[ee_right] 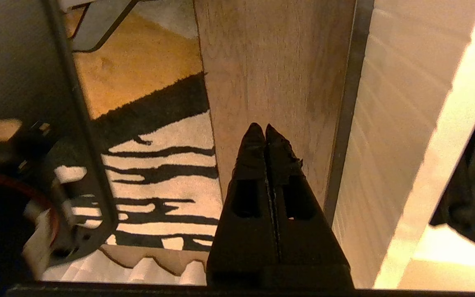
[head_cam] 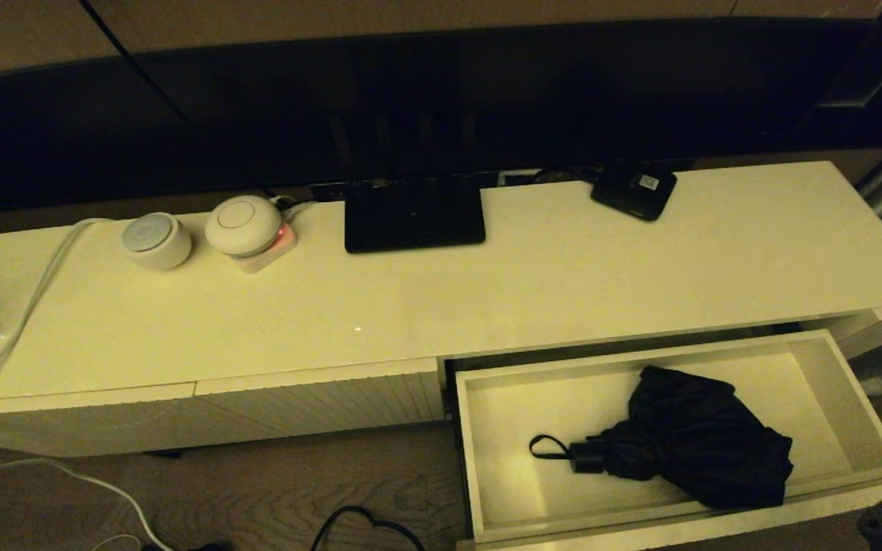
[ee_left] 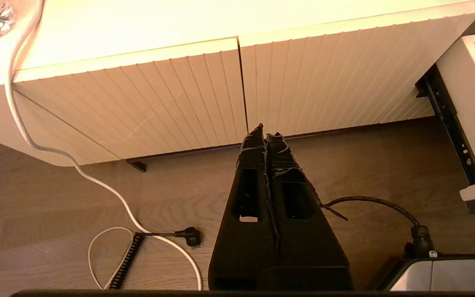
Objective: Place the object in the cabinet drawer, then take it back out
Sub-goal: Close the drawer
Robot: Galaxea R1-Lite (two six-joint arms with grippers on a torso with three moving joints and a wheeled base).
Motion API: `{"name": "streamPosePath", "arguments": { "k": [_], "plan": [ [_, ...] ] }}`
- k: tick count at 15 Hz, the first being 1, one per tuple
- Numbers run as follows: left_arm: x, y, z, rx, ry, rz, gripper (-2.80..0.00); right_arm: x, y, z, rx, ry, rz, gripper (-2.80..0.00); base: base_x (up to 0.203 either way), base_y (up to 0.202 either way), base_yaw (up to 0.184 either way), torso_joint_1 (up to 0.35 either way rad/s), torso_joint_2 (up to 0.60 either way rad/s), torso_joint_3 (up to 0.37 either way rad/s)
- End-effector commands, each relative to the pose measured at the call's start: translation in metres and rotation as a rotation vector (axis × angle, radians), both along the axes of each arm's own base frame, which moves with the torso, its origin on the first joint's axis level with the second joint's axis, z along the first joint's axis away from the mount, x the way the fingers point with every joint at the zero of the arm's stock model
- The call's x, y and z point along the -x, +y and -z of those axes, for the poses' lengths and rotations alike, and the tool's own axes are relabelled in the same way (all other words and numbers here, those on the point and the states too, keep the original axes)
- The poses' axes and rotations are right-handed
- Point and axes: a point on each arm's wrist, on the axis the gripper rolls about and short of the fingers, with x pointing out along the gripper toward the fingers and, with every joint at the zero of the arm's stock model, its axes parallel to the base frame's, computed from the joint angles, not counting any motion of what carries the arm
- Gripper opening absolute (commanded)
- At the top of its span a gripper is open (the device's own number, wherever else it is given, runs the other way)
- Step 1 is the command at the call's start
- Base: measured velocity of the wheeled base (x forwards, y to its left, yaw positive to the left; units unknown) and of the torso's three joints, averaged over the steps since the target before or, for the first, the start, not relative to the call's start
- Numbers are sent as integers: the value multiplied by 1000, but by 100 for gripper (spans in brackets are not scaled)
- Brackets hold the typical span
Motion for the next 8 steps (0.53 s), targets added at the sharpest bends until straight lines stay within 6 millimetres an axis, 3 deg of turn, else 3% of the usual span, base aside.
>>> {"name": "streamPosePath", "arguments": {
  "k": [1, 5, 8],
  "plan": [
    [0, 0, 1, 0, 3, 0, -280, -14, 7, 10, 8, 7, -3, -280, 0, 0, 0, 0, 0, 0],
    [0, 0, 1, -1, 3, 0, -280, -36, 14, 26, -38, -85, 21, -280, 0, 0, 0, 0, 0, 0],
    [0, 0, 1, -2, 3, 0, -280, -47, 18, 24, -89, -188, 33, -280, 0, 0, 0, 0, 0, 0]
  ]
}}
